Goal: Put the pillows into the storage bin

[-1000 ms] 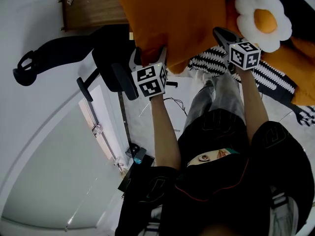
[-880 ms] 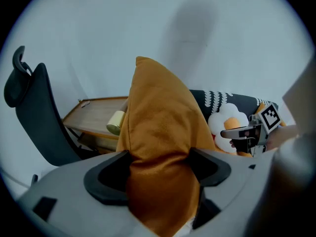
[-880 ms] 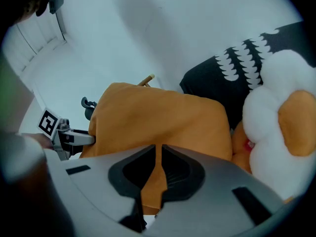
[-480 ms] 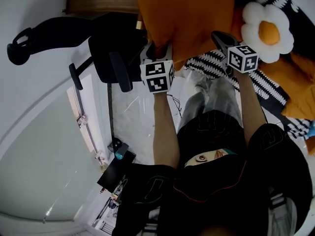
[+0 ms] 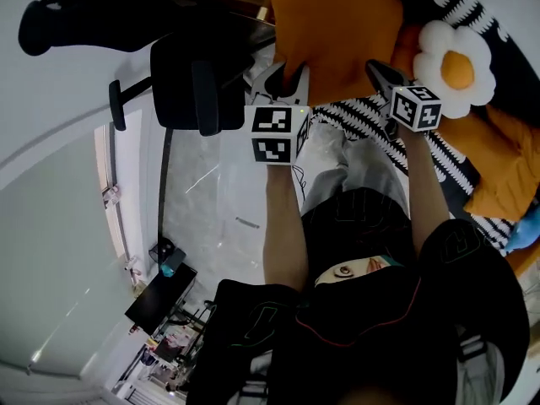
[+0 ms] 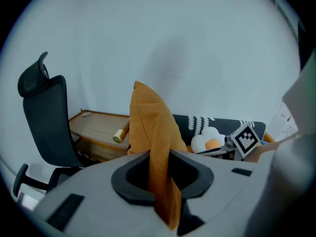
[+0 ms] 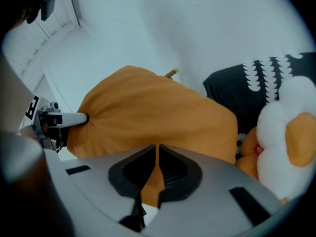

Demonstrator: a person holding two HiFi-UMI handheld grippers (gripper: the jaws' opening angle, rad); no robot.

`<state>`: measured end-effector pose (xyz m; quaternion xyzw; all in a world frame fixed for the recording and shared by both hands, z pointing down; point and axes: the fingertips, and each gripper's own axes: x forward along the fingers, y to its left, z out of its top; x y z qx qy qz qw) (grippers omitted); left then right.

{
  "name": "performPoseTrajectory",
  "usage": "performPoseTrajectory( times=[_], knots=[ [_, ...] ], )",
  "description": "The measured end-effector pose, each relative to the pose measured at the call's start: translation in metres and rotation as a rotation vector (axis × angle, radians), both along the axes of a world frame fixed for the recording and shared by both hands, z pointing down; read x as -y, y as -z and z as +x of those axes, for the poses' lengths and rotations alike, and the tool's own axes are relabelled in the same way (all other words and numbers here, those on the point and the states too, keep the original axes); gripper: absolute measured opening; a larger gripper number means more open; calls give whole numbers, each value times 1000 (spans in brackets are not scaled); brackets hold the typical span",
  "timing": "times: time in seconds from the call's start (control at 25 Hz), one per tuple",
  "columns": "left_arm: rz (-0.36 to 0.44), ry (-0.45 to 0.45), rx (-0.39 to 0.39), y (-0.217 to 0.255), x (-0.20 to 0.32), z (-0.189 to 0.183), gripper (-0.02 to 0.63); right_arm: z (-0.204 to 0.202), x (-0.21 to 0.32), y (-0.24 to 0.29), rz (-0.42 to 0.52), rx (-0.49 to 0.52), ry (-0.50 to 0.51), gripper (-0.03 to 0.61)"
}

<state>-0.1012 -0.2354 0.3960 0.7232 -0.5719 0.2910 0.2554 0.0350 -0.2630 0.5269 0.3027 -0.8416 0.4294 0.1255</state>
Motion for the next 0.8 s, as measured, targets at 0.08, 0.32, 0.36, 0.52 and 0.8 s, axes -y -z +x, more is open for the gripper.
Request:
performPoseTrajectory(
  times=[0.08,0.32,0.36,0.52,0.8],
  knots=[
    [14,-14,6,15,-16,-3,74,-5,-13,13,19,3,-1,21],
    [66,-15,-38,35,-70,-10,36,-21,-54,51,88,5,10,21],
    [69,-9,-44,37,-81,-12,30,-23,-64,57,99,7,12,21],
    [98,-7,-28,49,-126,-20,12,-32,-95,81,157,19,25,21],
    [159,37,33,74,-215,-54,9,-83,-165,109,221,21,156,21]
  ],
)
